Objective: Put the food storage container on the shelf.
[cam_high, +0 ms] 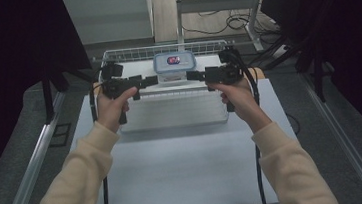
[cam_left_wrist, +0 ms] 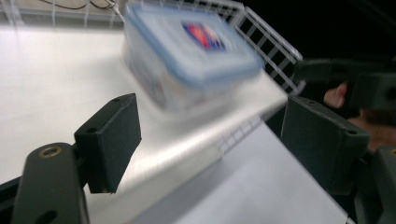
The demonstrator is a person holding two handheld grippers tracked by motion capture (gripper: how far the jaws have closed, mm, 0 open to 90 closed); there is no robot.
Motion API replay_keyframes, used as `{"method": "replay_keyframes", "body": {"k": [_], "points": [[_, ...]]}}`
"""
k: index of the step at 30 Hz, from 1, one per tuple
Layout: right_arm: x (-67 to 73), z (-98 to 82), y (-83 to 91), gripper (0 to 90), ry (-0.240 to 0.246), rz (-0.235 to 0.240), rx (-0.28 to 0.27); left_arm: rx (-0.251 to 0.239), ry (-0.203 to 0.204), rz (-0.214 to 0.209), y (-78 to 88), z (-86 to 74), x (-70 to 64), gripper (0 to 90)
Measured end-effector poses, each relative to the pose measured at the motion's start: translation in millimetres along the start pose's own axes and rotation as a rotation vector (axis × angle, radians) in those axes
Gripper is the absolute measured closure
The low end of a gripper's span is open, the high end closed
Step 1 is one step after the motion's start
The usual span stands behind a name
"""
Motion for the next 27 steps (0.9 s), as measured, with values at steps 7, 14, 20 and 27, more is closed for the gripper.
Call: {"method": "replay_keyframes", "body": {"k": [7, 14, 20, 27], "points": [[15.0, -57.4, 25.5, 14.3, 0.132, 0.032, 0.010, 0.013, -0.068, -0.038, 21.7, -64.5, -8.8, 20.9], [19.6, -115.8, 51.2, 17.0, 0.236, -0.010, -0.009, 0.030, -0.162, 0.020, 26.8, -123.7, -11.6, 22.0], [11.4, -165.3, 66.3, 17.8, 0.227, -0.038, -0.004, 0.063, -0.260, 0.105, 24.3, -168.0, -14.3, 22.4], [-0.7, -221.6, 61.7, 21.4, 0.192, -0.045, 0.064, 0.158, -0.301, 0.153, 23.8, -215.2, -8.0, 21.9]]}}
Point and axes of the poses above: each handheld gripper's, and its own axes: y roughly backward along the jaws, z roughly out of its top, x roughly to its left, the point moved 1 cm from there along -y, roughly forward along the jaws, and after that the axes turned 11 degrees about z, right-handed, at the moved point
